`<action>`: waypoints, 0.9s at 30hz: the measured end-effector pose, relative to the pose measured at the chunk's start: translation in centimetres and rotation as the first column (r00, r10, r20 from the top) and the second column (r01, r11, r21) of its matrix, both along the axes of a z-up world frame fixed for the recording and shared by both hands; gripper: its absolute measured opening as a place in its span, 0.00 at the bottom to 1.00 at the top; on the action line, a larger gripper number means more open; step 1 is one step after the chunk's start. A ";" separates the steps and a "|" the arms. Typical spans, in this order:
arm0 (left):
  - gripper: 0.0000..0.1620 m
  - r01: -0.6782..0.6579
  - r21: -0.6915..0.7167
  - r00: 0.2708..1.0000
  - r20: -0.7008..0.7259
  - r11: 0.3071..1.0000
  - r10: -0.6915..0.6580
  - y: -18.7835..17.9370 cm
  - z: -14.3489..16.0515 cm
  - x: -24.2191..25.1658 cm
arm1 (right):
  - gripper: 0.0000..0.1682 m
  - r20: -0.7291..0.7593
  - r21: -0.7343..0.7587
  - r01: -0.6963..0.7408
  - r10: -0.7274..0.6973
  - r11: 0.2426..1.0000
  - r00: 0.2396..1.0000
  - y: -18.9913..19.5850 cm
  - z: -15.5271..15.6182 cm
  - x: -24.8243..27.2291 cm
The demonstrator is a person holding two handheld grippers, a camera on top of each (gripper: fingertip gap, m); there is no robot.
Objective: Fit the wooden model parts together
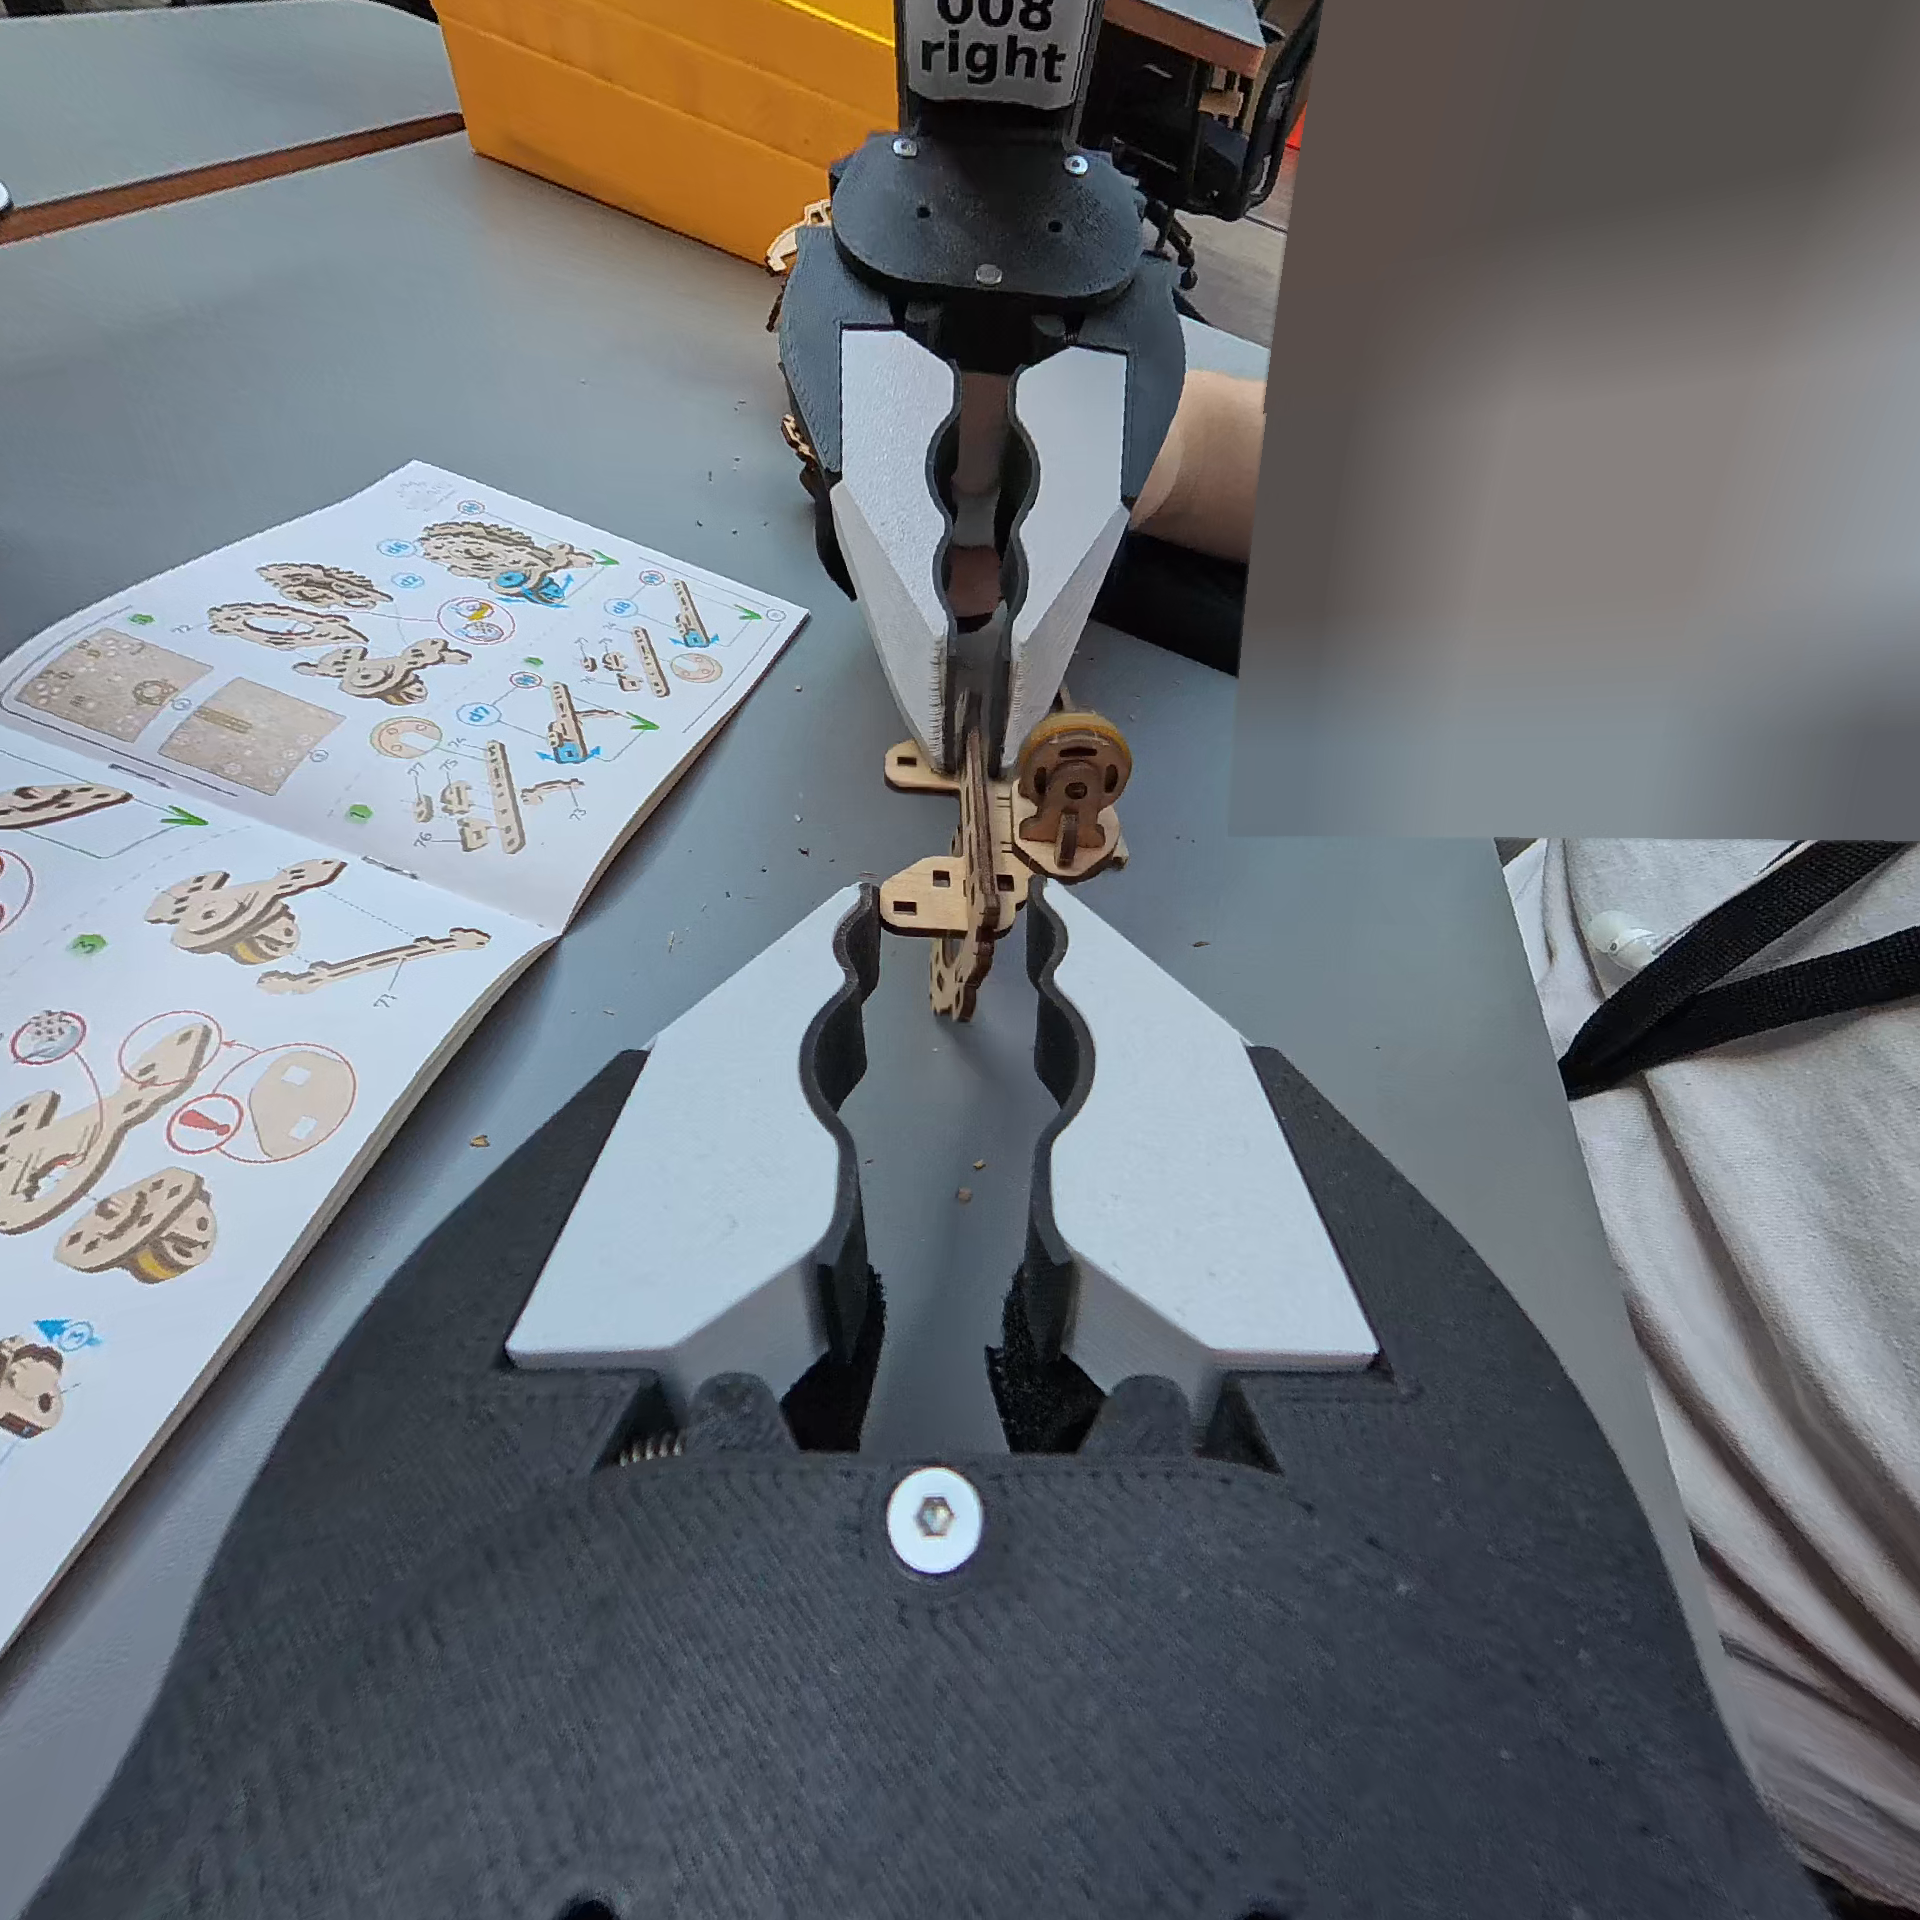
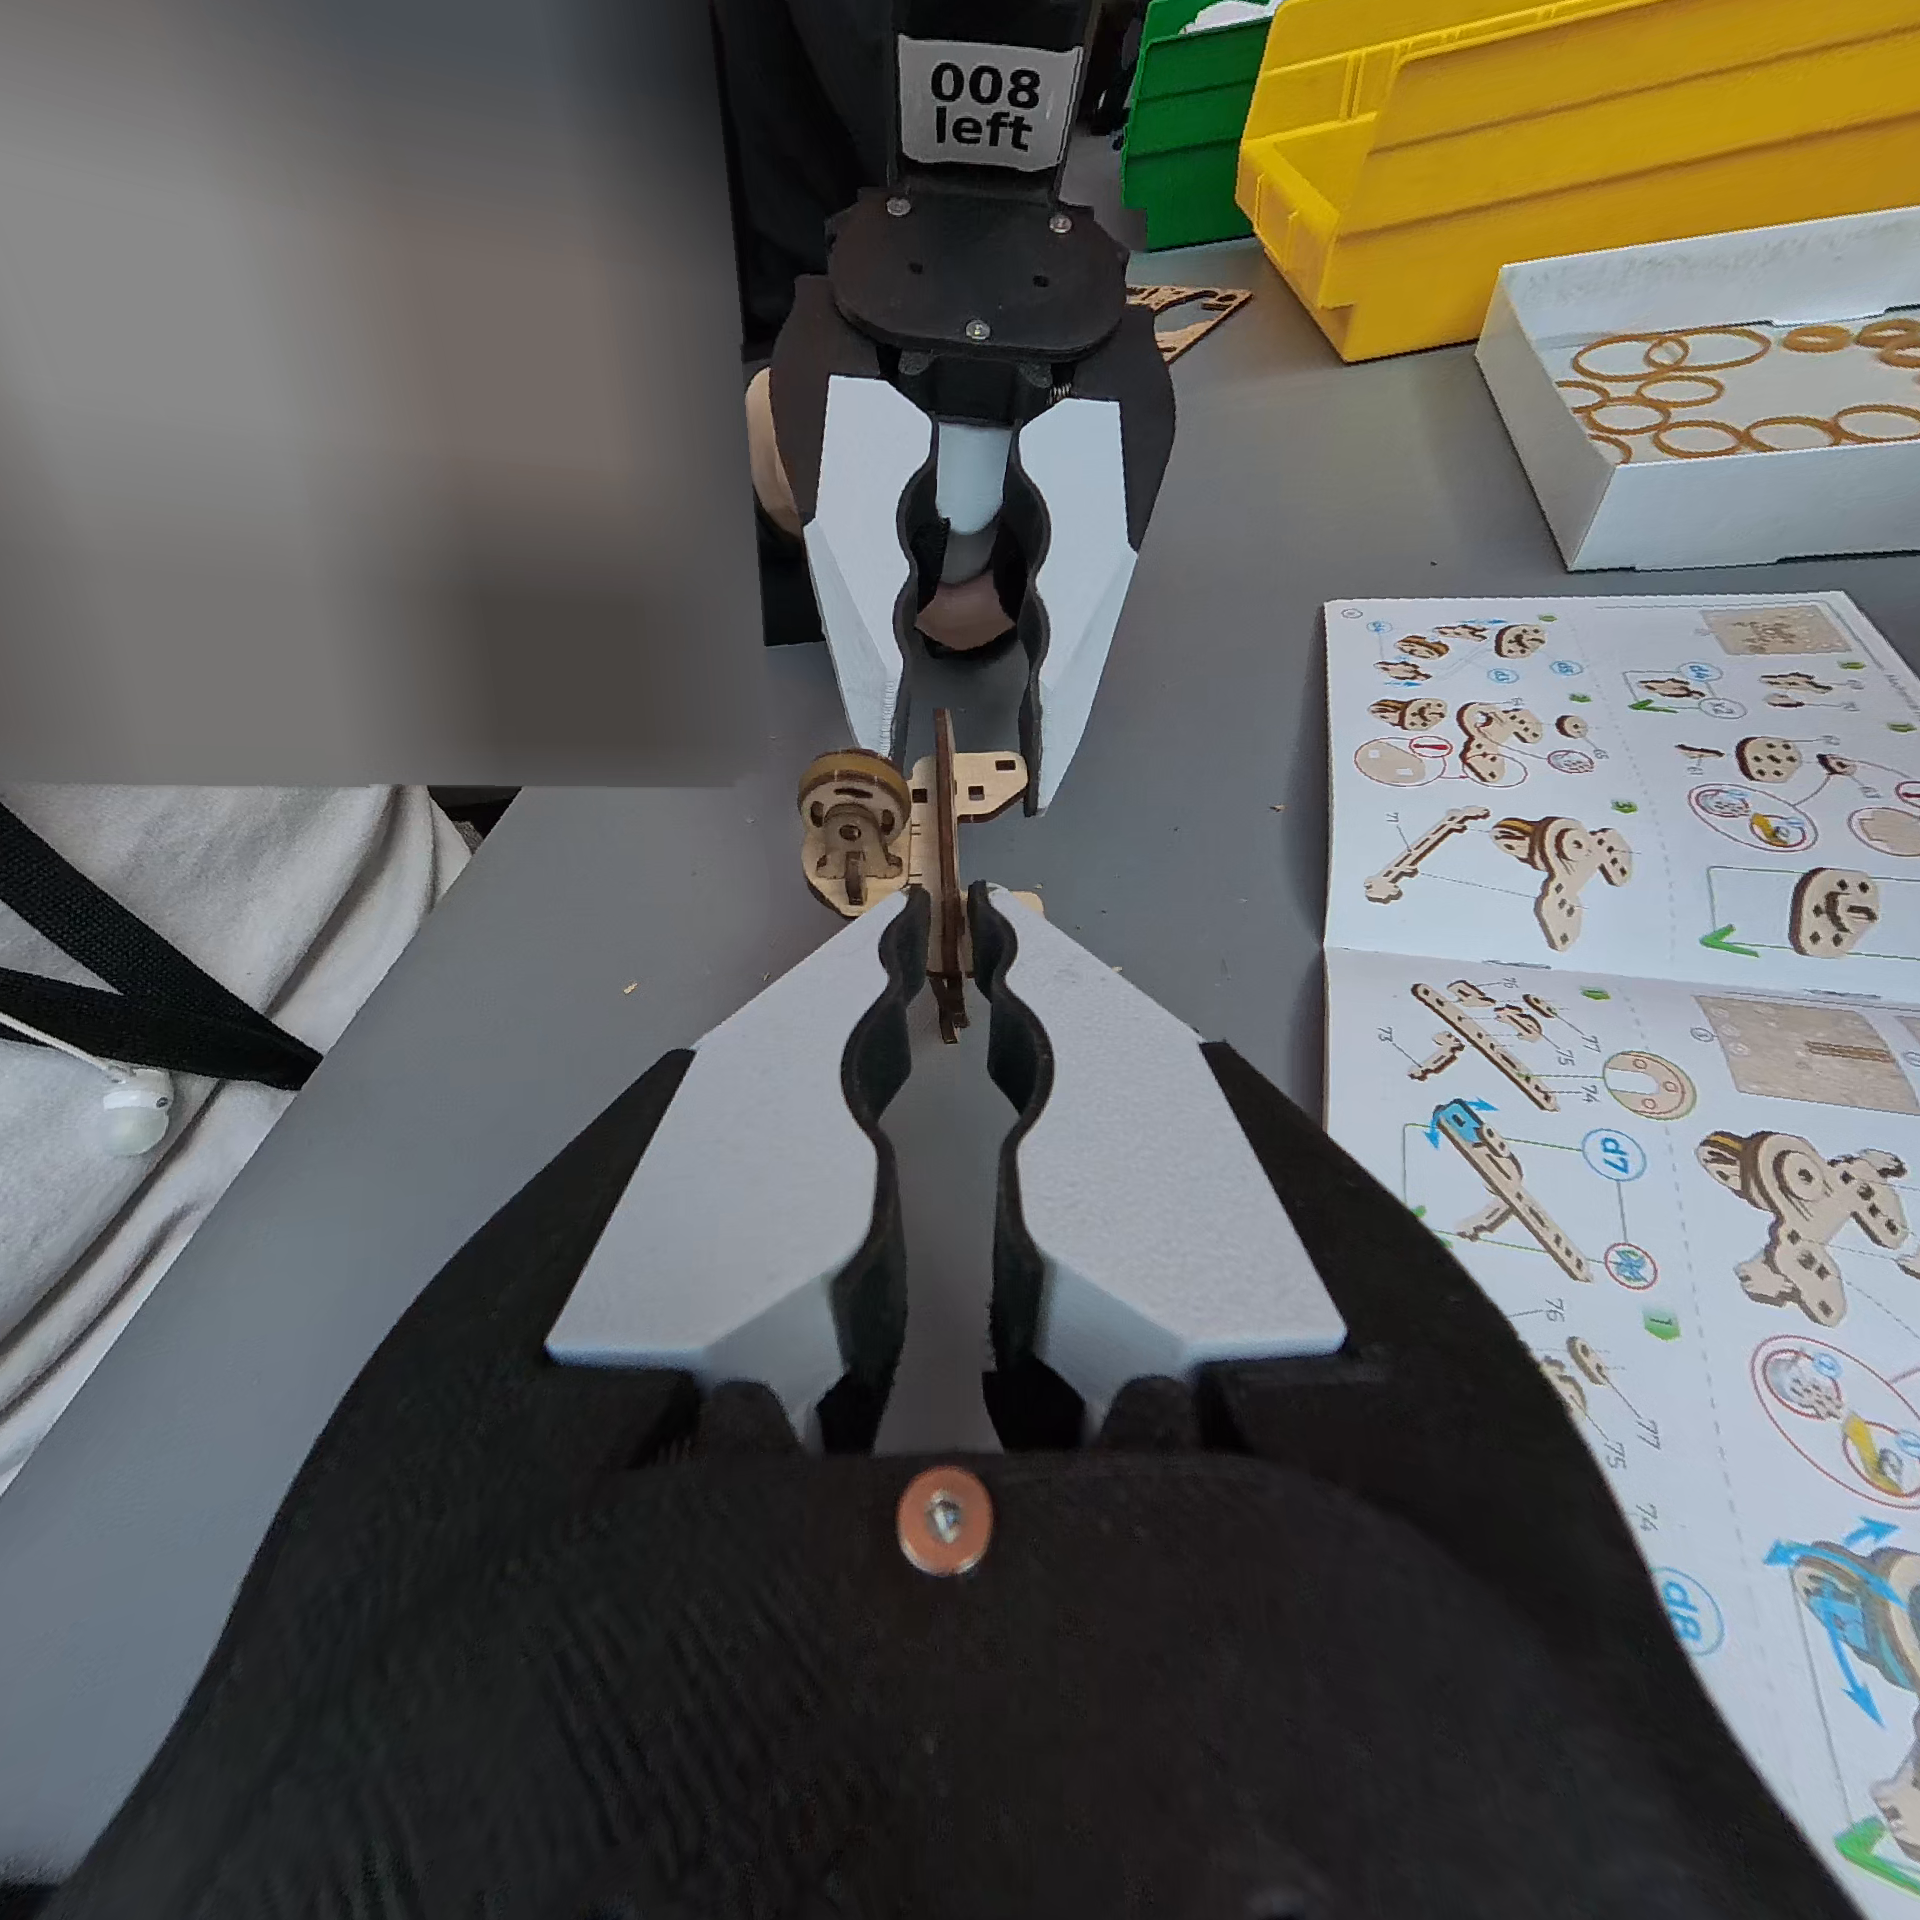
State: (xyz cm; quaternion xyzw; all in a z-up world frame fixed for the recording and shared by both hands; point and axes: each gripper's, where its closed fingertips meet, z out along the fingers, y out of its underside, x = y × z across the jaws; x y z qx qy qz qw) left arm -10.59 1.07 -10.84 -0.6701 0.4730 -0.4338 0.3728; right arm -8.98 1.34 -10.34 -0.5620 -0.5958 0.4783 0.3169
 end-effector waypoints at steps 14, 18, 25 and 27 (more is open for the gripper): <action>0.16 0.001 0.018 1.000 -0.010 1.000 -0.001 0.0 -0.1 0.1 | 0.03 0.007 -0.001 -0.012 0.012 1.000 1.000 0.0 0.1 0.2; 0.16 -0.001 0.044 1.000 -0.013 0.999 0.001 0.1 0.0 0.2 | 0.02 0.013 0.024 -0.004 0.004 1.000 1.000 0.1 0.1 0.3; 0.16 -0.003 0.047 0.999 0.034 0.999 0.002 0.1 1.1 0.1 | 0.01 -0.024 0.039 0.010 -0.009 0.999 1.000 0.1 1.2 0.2; 0.16 -0.002 0.039 1.000 0.008 0.999 0.002 0.3 0.6 0.1 | 0.01 -0.005 0.020 0.011 -0.011 1.000 1.000 0.3 0.5 0.2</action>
